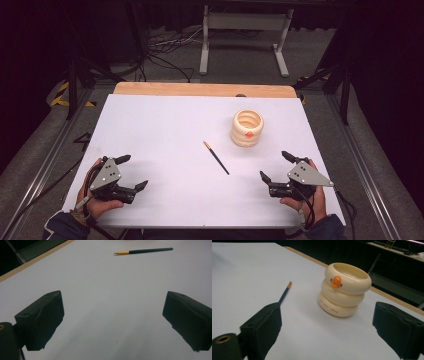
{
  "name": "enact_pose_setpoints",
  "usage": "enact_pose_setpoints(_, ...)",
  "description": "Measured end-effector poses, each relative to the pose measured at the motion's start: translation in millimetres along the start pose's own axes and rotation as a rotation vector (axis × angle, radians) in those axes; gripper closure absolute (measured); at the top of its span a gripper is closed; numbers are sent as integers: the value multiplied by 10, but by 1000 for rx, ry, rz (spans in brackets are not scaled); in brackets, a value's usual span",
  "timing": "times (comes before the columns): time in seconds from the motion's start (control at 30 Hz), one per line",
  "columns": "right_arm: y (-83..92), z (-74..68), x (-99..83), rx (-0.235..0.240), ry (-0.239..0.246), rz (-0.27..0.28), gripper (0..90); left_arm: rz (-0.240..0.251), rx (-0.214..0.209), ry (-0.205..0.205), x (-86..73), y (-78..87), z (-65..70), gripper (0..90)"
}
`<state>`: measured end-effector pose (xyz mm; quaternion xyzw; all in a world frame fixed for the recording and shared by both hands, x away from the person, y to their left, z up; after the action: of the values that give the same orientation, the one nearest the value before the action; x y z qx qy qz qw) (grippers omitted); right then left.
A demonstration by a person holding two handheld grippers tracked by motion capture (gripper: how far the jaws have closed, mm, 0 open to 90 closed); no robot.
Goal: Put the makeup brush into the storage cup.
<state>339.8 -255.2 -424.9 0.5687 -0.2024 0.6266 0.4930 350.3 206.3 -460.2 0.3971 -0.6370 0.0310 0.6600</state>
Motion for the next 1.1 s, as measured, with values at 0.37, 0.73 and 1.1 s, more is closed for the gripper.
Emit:
enact_pose_setpoints(0.37,-151,-27,160,27,-4,-131,201,-7,-8,17,-26,-4,-22,44)
enact_pose_setpoints(0.73,-373,-82,398,80,21,-185,207,0,-15,3,-6,-20,15,45)
enact_pose_setpoints(1.1,-713,-333,610,159,70,-293,223,38,-2,-7,20,17,24,49)
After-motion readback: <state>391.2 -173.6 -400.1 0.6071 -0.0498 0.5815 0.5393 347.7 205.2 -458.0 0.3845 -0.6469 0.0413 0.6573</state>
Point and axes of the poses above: each handheld gripper's, and its own axes: y roughly backward along the jaws, x roughly out of its top, z roughly to its right, the point moved 5 cm from there along -y, roughly forward along the jaws, and after that the axes turned 4 degrees about -x, right-handed, at the moved point
